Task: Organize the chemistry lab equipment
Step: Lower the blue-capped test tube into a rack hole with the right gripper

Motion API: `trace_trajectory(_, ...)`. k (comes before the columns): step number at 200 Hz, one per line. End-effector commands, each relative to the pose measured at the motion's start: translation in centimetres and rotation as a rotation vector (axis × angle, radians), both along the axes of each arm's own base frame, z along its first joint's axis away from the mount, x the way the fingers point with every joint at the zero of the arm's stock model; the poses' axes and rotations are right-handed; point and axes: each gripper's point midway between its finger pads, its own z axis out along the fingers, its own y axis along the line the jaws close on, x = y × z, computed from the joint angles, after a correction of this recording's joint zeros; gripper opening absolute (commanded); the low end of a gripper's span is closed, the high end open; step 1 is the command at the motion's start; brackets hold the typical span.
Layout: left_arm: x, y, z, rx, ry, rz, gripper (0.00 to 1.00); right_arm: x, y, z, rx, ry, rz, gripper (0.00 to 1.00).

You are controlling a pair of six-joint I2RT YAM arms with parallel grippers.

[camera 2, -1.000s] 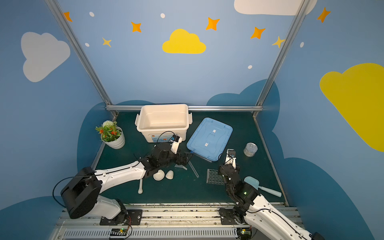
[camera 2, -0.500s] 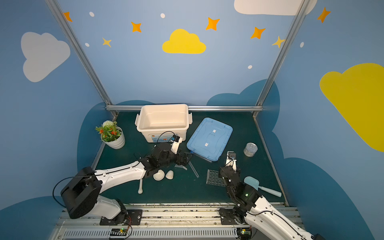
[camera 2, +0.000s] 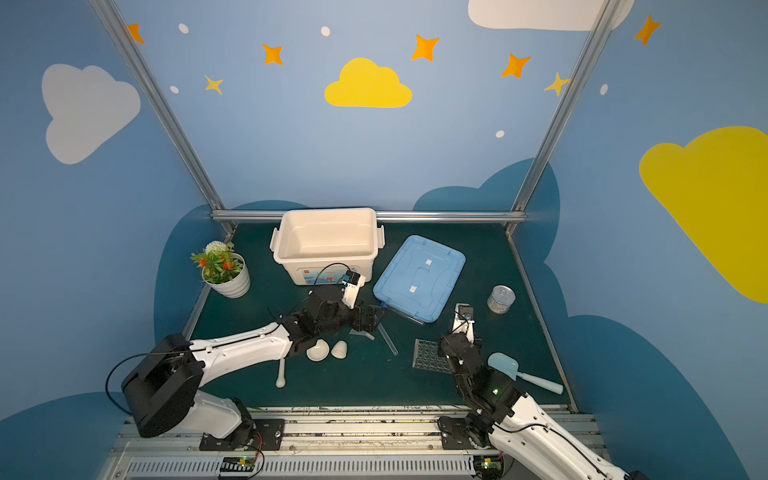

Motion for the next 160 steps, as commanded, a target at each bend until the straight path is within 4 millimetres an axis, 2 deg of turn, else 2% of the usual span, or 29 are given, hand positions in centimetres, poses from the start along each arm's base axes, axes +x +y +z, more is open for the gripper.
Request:
trace_trajectory(1,-1.3,-0.8,0.0,-0.010,0.013,-0.044,1.00,-0.4,0.5,-0.2,-0.009,0.025,0.039,0.10)
trace_trajectory(60,-2.6,-1.9,-0.9,0.022,0.030,-0.073,1.00,-0.6,0.6,-0.2,-0.009,0.022,0.051,0.10)
trace_trajectory(160,-2.5,-1.9,-1.0,0.037,0.031,-0.066,1.00,-0.6,0.4,-0.2,-0.012,0.006,0.041,0.15)
